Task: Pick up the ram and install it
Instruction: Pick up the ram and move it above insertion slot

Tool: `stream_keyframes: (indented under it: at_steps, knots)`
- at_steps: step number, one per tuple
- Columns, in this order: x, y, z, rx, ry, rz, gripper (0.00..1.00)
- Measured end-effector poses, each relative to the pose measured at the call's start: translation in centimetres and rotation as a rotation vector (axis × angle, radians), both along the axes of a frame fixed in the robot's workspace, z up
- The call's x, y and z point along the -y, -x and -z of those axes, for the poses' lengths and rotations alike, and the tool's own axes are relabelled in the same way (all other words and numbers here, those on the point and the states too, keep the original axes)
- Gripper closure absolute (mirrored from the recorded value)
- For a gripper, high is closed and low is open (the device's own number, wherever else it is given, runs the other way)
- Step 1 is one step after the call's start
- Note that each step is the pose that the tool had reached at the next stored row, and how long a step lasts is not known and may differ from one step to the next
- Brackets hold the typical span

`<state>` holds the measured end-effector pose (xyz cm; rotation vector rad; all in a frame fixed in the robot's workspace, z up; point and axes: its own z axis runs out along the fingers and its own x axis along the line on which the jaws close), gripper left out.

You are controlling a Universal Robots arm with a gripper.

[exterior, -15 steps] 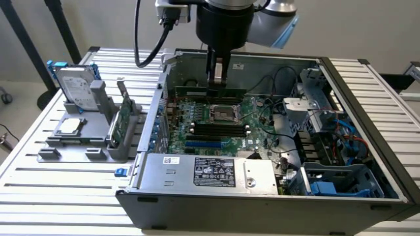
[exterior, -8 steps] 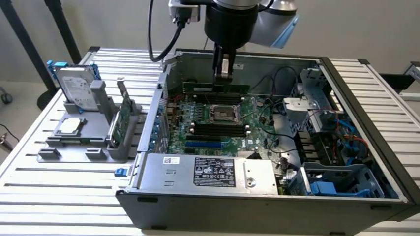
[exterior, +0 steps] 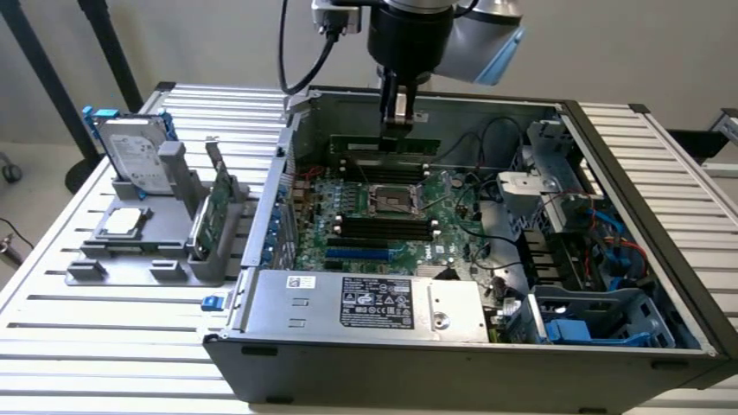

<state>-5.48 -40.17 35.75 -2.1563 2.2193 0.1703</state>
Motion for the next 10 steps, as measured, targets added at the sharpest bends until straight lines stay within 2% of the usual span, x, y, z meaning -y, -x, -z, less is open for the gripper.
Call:
stream_keyframes:
  at_steps: [4,10]
  knots:
    - [-0.63,-0.2,0.73,0.0,0.0016,0.0,0.86]
    - [-0.68,-0.2,1.82,0.0,0.0038,0.0,0.86]
